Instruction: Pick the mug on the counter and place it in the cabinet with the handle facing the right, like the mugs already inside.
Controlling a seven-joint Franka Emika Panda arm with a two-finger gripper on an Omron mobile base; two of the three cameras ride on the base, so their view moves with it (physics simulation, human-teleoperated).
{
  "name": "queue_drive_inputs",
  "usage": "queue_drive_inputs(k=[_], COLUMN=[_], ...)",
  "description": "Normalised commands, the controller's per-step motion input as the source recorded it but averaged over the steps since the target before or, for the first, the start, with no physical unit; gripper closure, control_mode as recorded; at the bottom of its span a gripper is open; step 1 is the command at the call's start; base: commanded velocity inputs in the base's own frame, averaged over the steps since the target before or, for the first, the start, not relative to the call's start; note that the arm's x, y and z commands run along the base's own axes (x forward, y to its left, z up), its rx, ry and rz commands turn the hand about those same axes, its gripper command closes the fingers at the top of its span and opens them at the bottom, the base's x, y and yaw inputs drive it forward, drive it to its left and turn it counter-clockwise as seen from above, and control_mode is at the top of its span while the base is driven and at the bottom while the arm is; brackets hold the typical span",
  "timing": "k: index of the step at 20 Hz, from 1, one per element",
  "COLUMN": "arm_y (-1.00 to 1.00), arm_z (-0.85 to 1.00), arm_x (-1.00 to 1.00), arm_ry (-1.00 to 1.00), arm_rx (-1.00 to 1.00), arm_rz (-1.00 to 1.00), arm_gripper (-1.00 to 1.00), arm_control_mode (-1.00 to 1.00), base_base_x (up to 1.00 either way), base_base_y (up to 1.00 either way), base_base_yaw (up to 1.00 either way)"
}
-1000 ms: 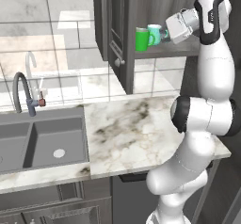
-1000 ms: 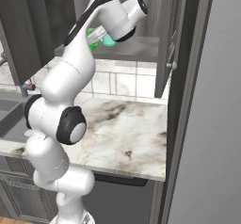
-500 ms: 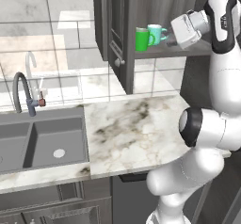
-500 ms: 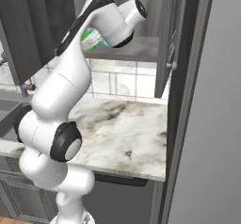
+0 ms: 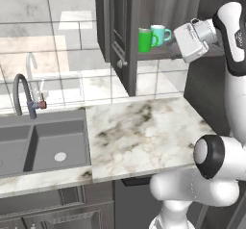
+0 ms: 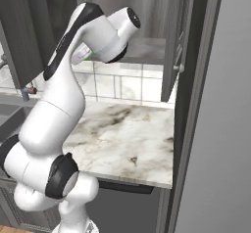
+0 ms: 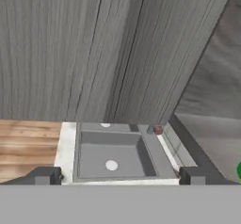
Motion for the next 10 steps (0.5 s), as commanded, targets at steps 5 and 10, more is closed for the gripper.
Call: queue_drive_inputs(k=[5,10], arm_y=[0.38,0.33], arm_z=[-0.36,-0.37], arm_x=[-0.64,-0.69], arm_ry=[-0.01,-0.02], arm_rx=[0.0,-0.01], arm_rz=[0.0,-0.01], arm_gripper=[-1.0,-1.0], arm_control_mode=[-1.0,-1.0], base_base_x=[0.0,0.0], base_base_y=[0.0,0.0], base_base_yaw=[0.0,0.0])
